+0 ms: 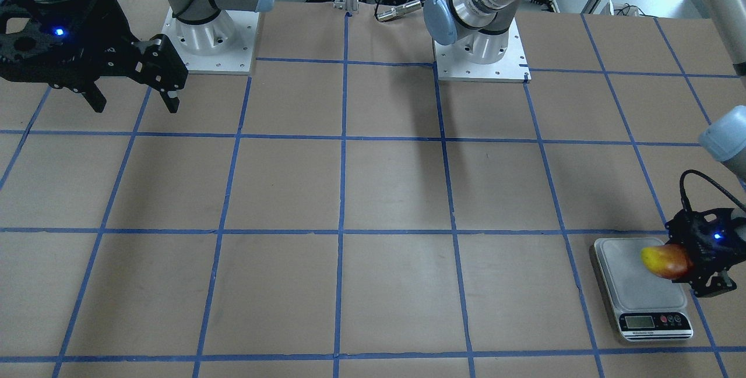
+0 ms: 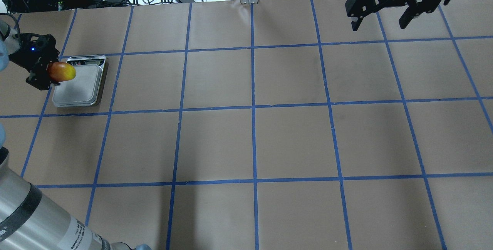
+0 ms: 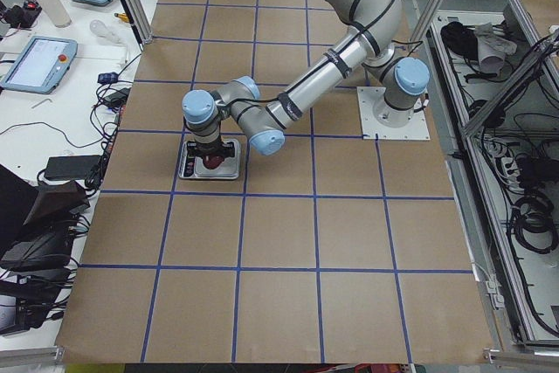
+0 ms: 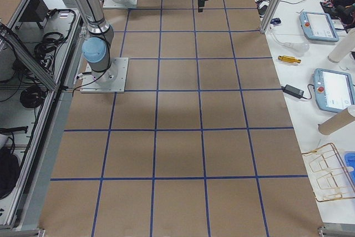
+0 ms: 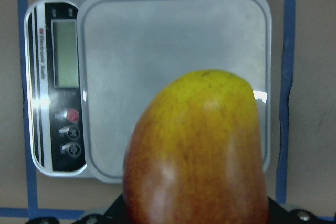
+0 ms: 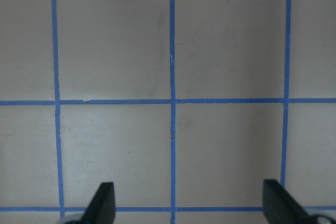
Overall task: Weigh mango
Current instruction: 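Carry the mango with the left gripper over the silver scale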
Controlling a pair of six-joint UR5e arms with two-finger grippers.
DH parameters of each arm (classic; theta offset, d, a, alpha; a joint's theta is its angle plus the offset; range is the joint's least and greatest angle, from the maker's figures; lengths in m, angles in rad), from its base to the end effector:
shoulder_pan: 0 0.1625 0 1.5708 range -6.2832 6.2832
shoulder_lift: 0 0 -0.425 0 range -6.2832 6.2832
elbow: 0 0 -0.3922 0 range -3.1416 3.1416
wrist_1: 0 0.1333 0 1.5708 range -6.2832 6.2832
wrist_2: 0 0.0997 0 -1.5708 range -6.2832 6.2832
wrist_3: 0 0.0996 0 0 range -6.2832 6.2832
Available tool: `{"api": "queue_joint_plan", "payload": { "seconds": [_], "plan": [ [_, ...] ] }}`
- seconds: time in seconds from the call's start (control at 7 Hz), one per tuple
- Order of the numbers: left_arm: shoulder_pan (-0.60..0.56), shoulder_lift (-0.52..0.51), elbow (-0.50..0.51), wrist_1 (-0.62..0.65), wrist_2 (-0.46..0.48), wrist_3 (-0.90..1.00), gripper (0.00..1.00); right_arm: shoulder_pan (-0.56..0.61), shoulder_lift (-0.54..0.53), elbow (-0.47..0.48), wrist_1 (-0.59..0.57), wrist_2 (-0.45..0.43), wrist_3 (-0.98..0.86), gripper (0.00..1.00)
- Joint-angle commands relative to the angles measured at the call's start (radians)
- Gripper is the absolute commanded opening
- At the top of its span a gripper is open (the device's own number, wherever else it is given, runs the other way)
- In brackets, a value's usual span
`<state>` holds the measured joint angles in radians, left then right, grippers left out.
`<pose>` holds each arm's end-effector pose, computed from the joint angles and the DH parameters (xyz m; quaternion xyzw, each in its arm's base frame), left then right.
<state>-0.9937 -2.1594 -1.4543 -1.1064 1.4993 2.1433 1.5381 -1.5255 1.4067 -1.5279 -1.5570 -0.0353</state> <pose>0.2556 -0.6500 0.2375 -0.7049 -0.7084 0.0341 0.0112 0.1177 -0.5198 0.5418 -0.0016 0.9993 -0.0382 0.0056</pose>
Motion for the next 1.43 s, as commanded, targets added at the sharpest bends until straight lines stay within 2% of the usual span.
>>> {"api": "queue_joint_plan", "payload": {
  "seconds": [0.0, 0.57, 0.71, 0.86, 1.14, 1.29],
  "plan": [
    [-0.013, -0.031, 0.003, 0.028, -0.01, -0.005, 0.0, 0.001, 0.001, 0.0, 0.0, 0.0, 0.0, 1.0],
    [-0.013, -0.059, 0.006, 0.056, -0.013, -0.007, 0.0, 0.001, 0.001, 0.0, 0.0, 0.0, 0.0, 1.0],
    [-0.013, -0.063, 0.006, 0.054, -0.013, -0.008, 0.35, 0.001, 0.001, 0.0, 0.0, 0.0, 0.0, 1.0],
    [-0.013, -0.068, 0.005, 0.054, -0.027, -0.008, 0.75, -0.001, 0.001, 0.0, 0.0, 0.0, 0.0, 1.0],
    [-0.013, -0.068, 0.005, 0.054, -0.047, -0.011, 1.0, 0.001, 0.001, 0.0, 0.0, 0.0, 0.0, 1.0],
    [-0.013, -0.057, 0.005, 0.053, -0.045, -0.013, 1.0, 0.001, 0.001, 0.0, 0.0, 0.0, 0.0, 1.0]
  ]
}}
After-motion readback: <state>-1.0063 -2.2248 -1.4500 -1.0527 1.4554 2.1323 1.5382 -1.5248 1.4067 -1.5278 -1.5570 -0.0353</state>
